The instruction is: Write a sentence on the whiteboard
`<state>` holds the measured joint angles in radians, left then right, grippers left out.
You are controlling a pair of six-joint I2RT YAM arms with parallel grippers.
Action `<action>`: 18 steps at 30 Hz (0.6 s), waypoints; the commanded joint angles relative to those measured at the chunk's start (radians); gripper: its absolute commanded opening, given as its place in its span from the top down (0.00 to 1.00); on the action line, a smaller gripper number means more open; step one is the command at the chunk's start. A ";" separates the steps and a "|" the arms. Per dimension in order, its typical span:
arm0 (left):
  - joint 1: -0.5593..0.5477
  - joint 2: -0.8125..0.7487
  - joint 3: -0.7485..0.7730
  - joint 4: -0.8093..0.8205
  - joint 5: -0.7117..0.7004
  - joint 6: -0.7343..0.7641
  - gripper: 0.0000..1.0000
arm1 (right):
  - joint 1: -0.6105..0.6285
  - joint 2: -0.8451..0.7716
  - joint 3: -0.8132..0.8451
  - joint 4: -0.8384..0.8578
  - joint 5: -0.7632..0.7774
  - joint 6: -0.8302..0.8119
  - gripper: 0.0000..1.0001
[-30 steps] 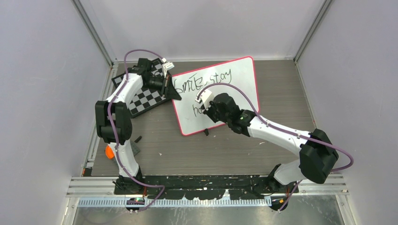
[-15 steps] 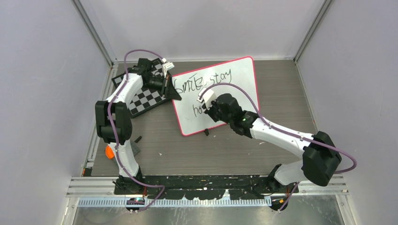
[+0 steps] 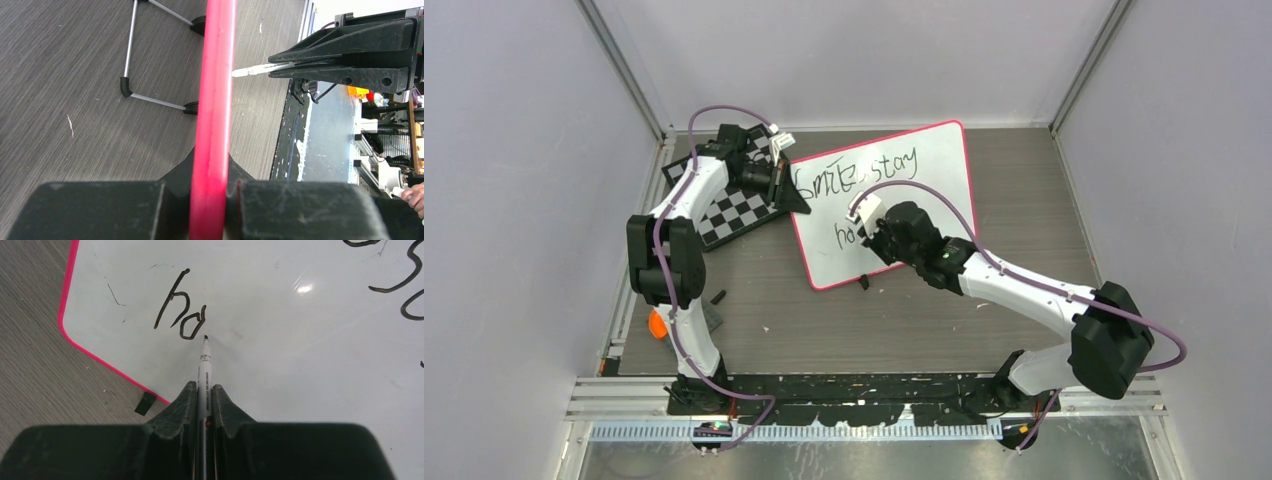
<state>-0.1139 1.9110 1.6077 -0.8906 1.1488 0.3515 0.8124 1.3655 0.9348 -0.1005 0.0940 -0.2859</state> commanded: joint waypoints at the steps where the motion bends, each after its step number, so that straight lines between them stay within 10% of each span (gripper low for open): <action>1: 0.002 -0.006 0.017 -0.021 -0.064 0.004 1.00 | 0.001 0.002 0.036 0.025 0.016 0.000 1.00; 18: 0.002 -0.006 0.015 -0.018 -0.065 0.004 1.00 | 0.001 0.048 0.071 0.060 0.098 -0.011 1.00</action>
<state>-0.1135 1.9110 1.6077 -0.8902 1.1477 0.3515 0.8154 1.4067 0.9630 -0.0978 0.1143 -0.2859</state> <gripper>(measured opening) 0.091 0.185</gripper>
